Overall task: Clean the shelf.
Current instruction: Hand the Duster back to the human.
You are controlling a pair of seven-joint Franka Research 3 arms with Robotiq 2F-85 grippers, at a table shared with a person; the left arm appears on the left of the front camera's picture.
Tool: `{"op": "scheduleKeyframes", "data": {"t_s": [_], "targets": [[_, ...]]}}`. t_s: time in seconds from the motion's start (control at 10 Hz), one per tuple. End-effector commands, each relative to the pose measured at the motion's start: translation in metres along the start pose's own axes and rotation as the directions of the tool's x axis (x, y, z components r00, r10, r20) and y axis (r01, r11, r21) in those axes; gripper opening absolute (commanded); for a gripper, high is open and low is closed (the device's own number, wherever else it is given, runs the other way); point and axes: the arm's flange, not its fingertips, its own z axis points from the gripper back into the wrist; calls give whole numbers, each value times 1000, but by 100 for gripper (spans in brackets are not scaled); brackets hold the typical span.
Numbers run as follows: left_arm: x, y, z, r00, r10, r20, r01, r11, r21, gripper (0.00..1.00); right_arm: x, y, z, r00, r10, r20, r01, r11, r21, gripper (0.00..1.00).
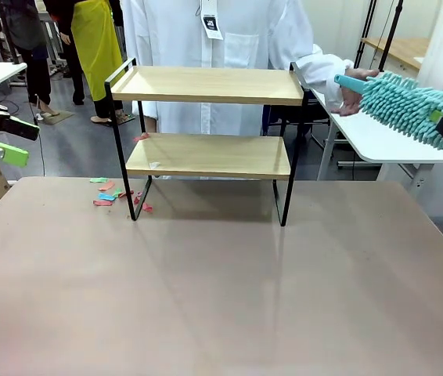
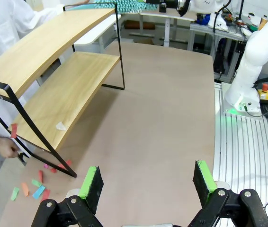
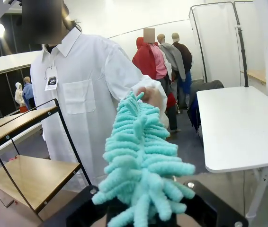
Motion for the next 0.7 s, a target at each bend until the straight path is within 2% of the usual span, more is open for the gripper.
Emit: {"op": "scheduleKeyframes", "data": {"t_s": [0.0,0.6], "targets": [[2,1,-3,999,-20,27,20,1000,-6,100,3,1,0,1000,9,3,-9,1000,-6,17],[2,1,-3,999,-20,27,20,1000,-6,100,3,1,0,1000,9,3,-9,1000,-6,17]]}}
